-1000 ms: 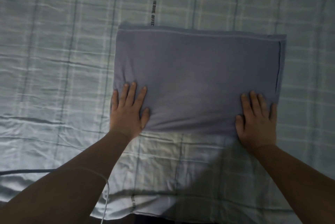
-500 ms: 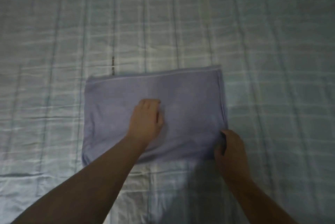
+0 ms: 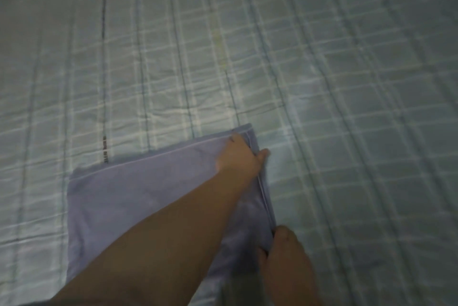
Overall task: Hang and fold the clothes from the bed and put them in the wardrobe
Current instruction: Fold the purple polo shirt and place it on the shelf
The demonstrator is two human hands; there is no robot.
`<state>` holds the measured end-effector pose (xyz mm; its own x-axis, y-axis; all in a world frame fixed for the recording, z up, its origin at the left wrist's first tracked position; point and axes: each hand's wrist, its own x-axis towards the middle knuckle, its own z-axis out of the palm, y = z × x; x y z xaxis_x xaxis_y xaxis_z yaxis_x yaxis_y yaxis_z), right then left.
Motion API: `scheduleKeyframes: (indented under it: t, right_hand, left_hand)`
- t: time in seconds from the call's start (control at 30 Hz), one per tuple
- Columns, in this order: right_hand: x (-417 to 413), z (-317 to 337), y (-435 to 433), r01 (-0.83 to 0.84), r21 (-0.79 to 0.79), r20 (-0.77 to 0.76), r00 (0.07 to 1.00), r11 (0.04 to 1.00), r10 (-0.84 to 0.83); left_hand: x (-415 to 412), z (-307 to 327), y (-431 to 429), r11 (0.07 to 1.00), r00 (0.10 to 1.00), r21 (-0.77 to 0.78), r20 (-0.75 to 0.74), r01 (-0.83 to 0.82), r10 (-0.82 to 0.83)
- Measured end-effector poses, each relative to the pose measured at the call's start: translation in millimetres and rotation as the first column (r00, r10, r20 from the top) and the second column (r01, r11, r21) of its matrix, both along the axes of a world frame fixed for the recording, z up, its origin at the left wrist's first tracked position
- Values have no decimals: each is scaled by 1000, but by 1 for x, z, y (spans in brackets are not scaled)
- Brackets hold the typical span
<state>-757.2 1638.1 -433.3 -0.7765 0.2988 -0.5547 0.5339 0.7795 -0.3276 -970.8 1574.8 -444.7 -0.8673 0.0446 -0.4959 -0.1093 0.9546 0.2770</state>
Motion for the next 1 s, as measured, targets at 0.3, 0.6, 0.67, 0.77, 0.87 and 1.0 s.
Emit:
scheduleKeyframes:
  t: [0.3, 0.6, 0.67, 0.77, 0.87, 1.0]
  right_hand:
    - [-3, 9, 0, -119, 49, 80, 990, 992, 115]
    - [9, 6, -30, 62, -77, -42, 997, 995, -65]
    - [14, 7, -41, 147, -139, -91, 983, 979, -160]
    - [17, 16, -63, 102, -169, -117, 986, 980, -122]
    - [17, 29, -97, 82, -209, -184, 975, 974, -122]
    - [18, 46, -157, 22, -299, -254, 962, 954, -102]
  left_hand:
    - [-6, -13, 5, 995, 998, -95, 65, 17, -11]
    - [-8, 0, -21, 983, 993, 138, -14, -118, 121]
    - [-9, 6, -36, 972, 991, 199, -22, -124, 131]
    - [-10, 13, -66, 919, 975, 335, -3, -210, 224]
    - [-9, 28, -104, 847, 956, 465, 2, -259, 292]
    - [-5, 48, -175, 767, 942, 577, 14, -282, 335]
